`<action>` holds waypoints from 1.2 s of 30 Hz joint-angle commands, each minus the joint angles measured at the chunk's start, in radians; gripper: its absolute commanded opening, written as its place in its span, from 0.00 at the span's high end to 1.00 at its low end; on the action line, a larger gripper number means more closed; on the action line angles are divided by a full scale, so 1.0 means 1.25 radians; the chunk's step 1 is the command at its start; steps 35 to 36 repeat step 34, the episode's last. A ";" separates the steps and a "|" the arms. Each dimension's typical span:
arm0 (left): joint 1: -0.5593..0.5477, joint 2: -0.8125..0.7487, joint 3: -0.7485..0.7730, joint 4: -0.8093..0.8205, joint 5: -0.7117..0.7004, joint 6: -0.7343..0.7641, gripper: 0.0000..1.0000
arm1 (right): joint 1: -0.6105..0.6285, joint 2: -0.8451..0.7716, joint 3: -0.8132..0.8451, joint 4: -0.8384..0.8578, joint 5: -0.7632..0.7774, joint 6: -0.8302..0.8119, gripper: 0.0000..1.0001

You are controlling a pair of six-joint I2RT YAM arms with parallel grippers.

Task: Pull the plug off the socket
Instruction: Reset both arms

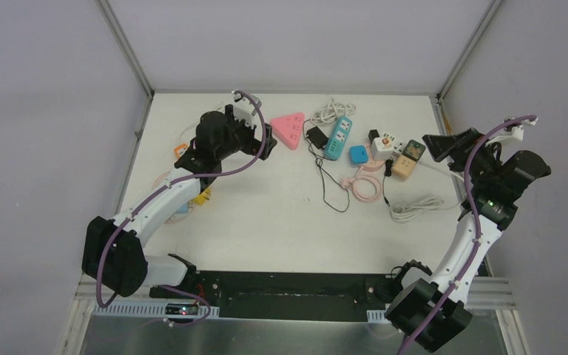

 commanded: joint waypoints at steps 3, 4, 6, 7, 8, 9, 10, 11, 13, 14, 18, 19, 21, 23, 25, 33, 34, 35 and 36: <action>-0.001 -0.032 -0.001 0.030 0.026 -0.007 0.01 | -0.014 -0.012 0.003 0.032 0.004 0.023 0.00; -0.001 -0.033 -0.001 0.031 0.027 -0.007 0.01 | -0.016 -0.012 0.003 0.032 0.005 0.023 0.00; -0.001 -0.031 -0.001 0.031 0.030 -0.007 0.01 | -0.018 -0.012 0.002 0.032 0.004 0.024 0.00; -0.001 -0.031 -0.002 0.032 0.030 -0.007 0.01 | -0.019 -0.011 0.002 0.032 0.003 0.023 0.00; -0.001 -0.030 -0.002 0.033 0.031 -0.007 0.01 | -0.019 -0.012 0.001 0.033 0.004 0.025 0.00; -0.001 -0.029 -0.001 0.032 0.031 -0.007 0.01 | -0.020 -0.012 0.001 0.035 0.004 0.025 0.00; -0.001 -0.029 -0.001 0.032 0.031 -0.007 0.01 | -0.020 -0.012 0.000 0.036 0.004 0.026 0.00; -0.001 -0.029 -0.001 0.032 0.033 -0.006 0.01 | -0.021 -0.012 0.000 0.037 0.005 0.024 0.00; -0.001 -0.029 -0.001 0.032 0.034 -0.007 0.01 | -0.021 -0.013 0.000 0.037 0.004 0.025 0.00; -0.001 -0.030 -0.002 0.032 0.034 -0.007 0.01 | -0.022 -0.013 -0.001 0.037 0.003 0.025 0.00; -0.001 -0.033 -0.002 0.032 0.034 -0.006 0.01 | -0.022 -0.016 -0.001 0.037 0.007 0.027 0.00; -0.001 -0.033 -0.002 0.032 0.035 -0.007 0.01 | -0.022 -0.017 -0.002 0.037 0.007 0.027 0.00; -0.001 -0.031 -0.002 0.032 0.036 -0.006 0.01 | -0.023 -0.018 -0.002 0.036 0.008 0.029 0.00; -0.001 -0.031 -0.001 0.031 0.037 -0.007 0.01 | -0.024 -0.019 -0.002 0.037 0.007 0.029 0.00; -0.001 -0.031 -0.001 0.031 0.038 -0.006 0.01 | -0.024 -0.021 -0.002 0.036 0.007 0.029 0.00; -0.001 -0.036 -0.002 0.028 0.040 -0.006 0.01 | -0.026 -0.022 -0.002 0.036 0.001 0.005 0.00; -0.001 -0.036 -0.001 0.028 0.042 -0.006 0.01 | -0.027 -0.025 -0.002 0.033 0.005 0.005 0.00; -0.001 -0.036 -0.001 0.028 0.042 -0.006 0.01 | -0.027 -0.025 -0.002 0.033 0.005 0.005 0.00; -0.001 -0.036 -0.001 0.028 0.042 -0.006 0.01 | -0.027 -0.025 -0.002 0.033 0.005 0.005 0.00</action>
